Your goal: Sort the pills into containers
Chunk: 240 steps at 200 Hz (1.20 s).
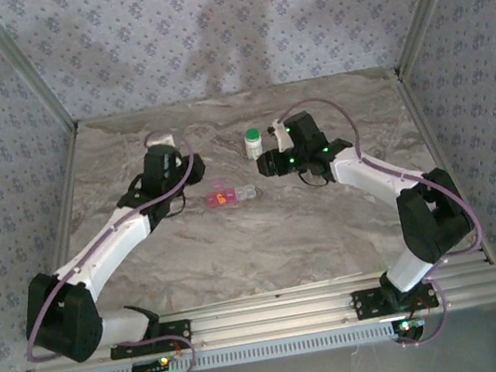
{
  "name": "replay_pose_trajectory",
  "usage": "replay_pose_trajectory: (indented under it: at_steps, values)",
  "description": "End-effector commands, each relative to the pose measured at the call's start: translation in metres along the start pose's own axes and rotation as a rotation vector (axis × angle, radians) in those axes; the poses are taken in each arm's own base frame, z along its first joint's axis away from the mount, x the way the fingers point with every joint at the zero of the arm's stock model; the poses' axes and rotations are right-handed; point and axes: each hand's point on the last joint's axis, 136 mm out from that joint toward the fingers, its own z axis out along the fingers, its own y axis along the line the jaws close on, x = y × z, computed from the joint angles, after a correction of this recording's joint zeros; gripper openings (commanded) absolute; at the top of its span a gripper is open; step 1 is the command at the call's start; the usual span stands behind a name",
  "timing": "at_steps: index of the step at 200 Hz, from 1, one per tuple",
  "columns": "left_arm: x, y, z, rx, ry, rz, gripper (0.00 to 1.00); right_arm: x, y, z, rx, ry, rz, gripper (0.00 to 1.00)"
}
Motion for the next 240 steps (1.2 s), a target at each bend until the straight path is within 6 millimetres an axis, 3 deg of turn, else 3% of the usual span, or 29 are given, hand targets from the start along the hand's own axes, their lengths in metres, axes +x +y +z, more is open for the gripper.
replay_pose_trajectory:
  at_steps: [1, 32, 36, 65, 113, 136, 240]
  values:
    - [0.022, 0.029, -0.007, -0.046, 0.032, -0.005, 0.34, 0.017, -0.002, 0.015, 0.064, 0.068, -0.087, 0.46]
    - [0.042, 0.05, 0.001, -0.045, 0.079, -0.063, 0.34, 0.038, 0.01, 0.045, 0.075, 0.145, -0.15, 0.43]
    - [0.043, 0.051, 0.003, -0.046, 0.085, -0.064, 0.34, 0.027, 0.016, 0.047, 0.073, 0.126, -0.162, 0.43]
    - [0.05, 0.056, 0.011, -0.058, 0.112, -0.059, 0.34, 0.032, 0.012, 0.066, 0.147, 0.183, -0.214, 0.43]
    - [0.057, 0.057, 0.019, -0.057, 0.143, -0.045, 0.32, 0.044, -0.006, 0.084, 0.231, 0.295, -0.21, 0.54]
    - [0.059, 0.058, 0.02, -0.056, 0.144, -0.043, 0.32, 0.05, -0.004, 0.094, 0.161, 0.335, -0.165, 0.67]
    - [0.066, 0.061, 0.023, -0.048, 0.144, -0.054, 0.31, 0.051, -0.013, 0.119, 0.078, 0.33, 0.004, 0.68]
